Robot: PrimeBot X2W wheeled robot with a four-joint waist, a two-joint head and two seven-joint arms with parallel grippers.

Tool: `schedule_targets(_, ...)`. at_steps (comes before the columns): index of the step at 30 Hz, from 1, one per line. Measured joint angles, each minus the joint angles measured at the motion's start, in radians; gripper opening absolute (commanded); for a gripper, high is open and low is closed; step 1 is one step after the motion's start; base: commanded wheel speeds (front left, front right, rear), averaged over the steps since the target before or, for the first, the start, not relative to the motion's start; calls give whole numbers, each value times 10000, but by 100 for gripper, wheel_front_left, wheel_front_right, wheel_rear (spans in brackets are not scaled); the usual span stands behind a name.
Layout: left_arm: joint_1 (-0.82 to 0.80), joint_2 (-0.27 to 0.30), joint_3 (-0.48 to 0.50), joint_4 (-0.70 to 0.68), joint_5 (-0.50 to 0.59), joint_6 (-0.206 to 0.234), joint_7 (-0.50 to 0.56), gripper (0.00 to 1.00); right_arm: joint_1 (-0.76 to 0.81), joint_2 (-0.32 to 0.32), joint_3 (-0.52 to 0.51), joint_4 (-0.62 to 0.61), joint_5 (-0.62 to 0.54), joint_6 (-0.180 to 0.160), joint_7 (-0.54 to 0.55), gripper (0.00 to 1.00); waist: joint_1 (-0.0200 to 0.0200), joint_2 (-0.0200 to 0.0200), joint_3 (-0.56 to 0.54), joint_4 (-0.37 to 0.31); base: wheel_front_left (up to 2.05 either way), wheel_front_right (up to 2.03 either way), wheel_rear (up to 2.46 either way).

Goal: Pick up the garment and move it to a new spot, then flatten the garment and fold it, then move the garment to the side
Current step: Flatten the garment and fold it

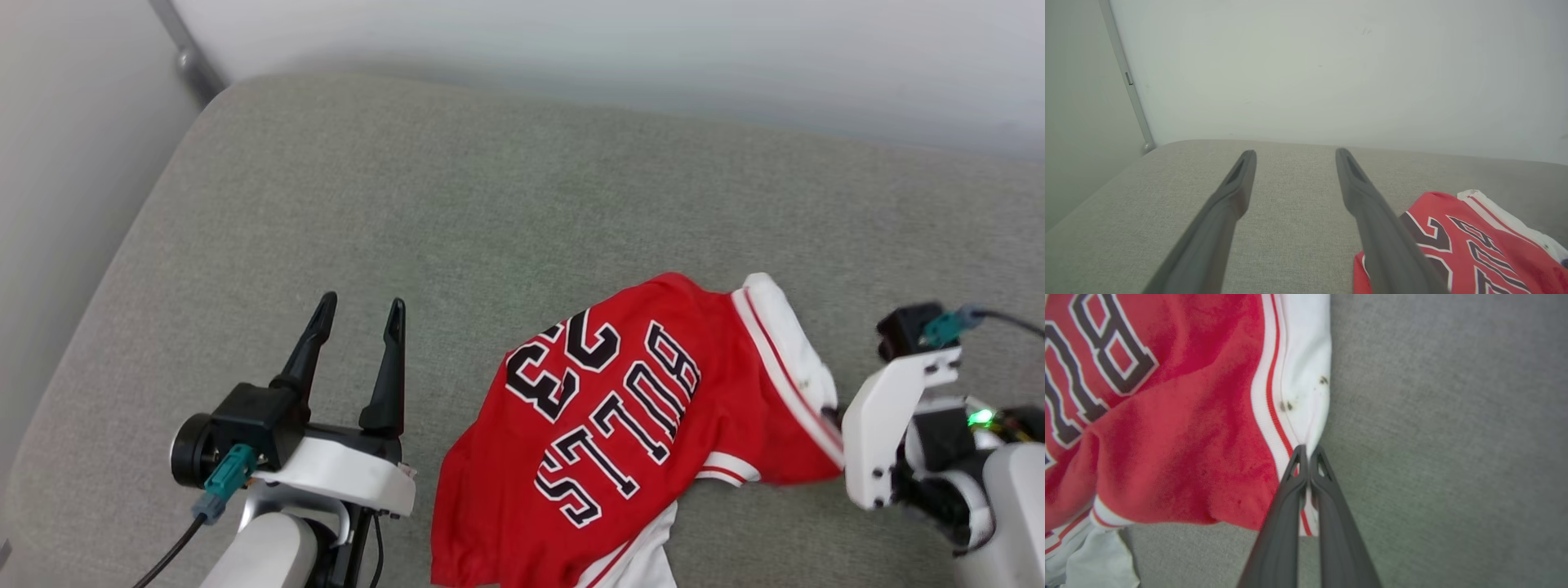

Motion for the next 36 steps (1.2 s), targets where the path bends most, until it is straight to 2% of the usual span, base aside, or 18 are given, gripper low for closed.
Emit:
schedule_targets(6,341,77,0,102,-19,23,6,100,-577,-405,-385,-623,-593,2,-362,0,0,0,-398,-479,0,0,0)
schedule_targets(12,523,178,-52,-13,-63,75,161,100,-449,-779,-2297,-1388,-1590,2,-445,0,0,0,-583,-1116,0,0,0)
schedule_targets(16,565,240,-81,-38,-71,107,259,100,479,-537,-3638,-1651,-2075,2,-556,0,-1,0,-531,-1462,0,0,0)
schedule_targets(17,565,240,-81,-38,-71,107,259,100,479,-537,-3638,-1651,-2075,2,-556,0,-1,0,-531,-1462,0,0,0)
schedule_targets(20,577,284,-75,-17,-88,136,314,100,1224,42,-4255,-1300,-2278,2,-1043,0,-1,0,-455,-1661,0,0,0)
schedule_targets(21,597,332,-63,13,-121,151,336,100,1561,543,-4520,-836,-2349,2,-1647,7,0,0,-414,-1775,0,0,0)
schedule_targets(22,602,351,-58,25,-132,153,364,100,1639,759,-4617,-579,-2380,2,-1935,31,0,0,-399,-1825,0,0,0)
schedule_targets(23,610,359,-56,40,-153,153,384,100,1683,957,-4683,-303,-2385,2,-2259,72,0,0,-387,-1872,0,0,0)
schedule_targets(24,610,359,-56,40,-153,153,384,100,1683,957,-4683,-303,-2385,2,-2259,100,0,0,-387,-1872,0,0,0)
schedule_targets(28,716,393,-40,115,-211,190,414,100,1706,1321,-4715,337,-2328,2,-3776,100,-1,0,-491,-1955,0,0,0)
schedule_targets(34,1144,491,33,209,-341,424,510,100,1672,1509,-4782,-182,-2535,2,-6646,100,-1,0,-999,-1955,0,0,0)
schedule_targets(36,1204,508,33,211,-343,431,546,100,1707,1546,-4681,-293,-2560,2,-6874,100,-1,0,-1097,-1946,0,0,0)
